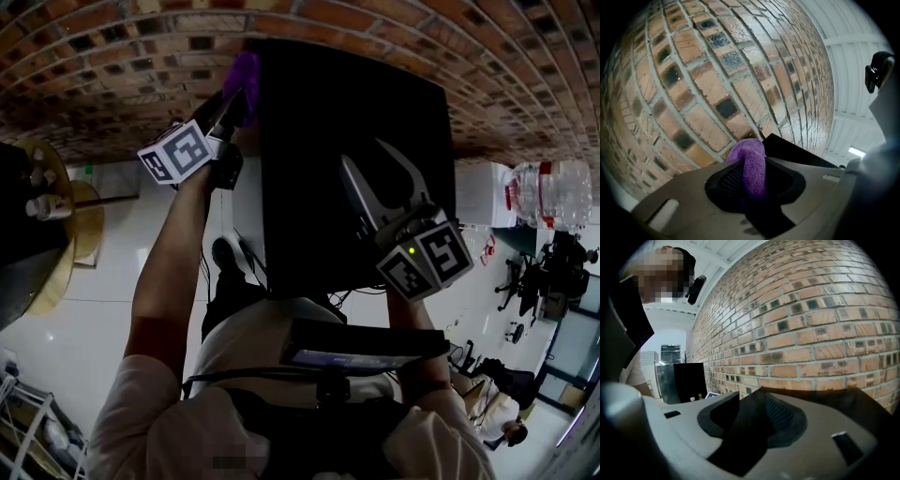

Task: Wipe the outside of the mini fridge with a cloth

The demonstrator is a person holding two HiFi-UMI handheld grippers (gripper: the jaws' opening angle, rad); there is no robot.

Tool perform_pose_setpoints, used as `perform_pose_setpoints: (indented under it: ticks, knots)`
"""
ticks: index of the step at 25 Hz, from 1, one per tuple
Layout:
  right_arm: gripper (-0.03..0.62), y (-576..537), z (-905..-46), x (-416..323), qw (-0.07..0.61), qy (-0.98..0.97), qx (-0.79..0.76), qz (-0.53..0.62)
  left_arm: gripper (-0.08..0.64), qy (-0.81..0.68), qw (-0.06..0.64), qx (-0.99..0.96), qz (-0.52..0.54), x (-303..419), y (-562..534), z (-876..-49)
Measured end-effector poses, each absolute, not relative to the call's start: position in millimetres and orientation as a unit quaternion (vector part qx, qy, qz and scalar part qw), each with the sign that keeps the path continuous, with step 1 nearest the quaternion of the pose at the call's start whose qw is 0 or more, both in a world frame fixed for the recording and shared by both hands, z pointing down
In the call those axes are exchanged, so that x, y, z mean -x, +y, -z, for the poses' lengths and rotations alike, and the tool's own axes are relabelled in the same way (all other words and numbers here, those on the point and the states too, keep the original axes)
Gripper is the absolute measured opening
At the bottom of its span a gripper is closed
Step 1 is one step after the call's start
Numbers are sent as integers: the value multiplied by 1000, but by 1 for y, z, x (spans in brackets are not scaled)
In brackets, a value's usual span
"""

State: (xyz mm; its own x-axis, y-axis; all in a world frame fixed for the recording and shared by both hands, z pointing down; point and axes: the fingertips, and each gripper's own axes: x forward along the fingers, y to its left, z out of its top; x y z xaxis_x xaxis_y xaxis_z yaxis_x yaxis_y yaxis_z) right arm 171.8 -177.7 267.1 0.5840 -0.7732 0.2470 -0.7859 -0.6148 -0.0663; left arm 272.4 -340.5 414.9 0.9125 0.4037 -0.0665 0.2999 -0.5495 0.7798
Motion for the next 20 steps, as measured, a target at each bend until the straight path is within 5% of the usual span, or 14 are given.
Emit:
perform_pose_setpoints:
  ticks: [20]
  knots:
    - [166,-178,-266,-171,26,-441,-888,-126,114,177,418,-882,-127,-284,-339,-532]
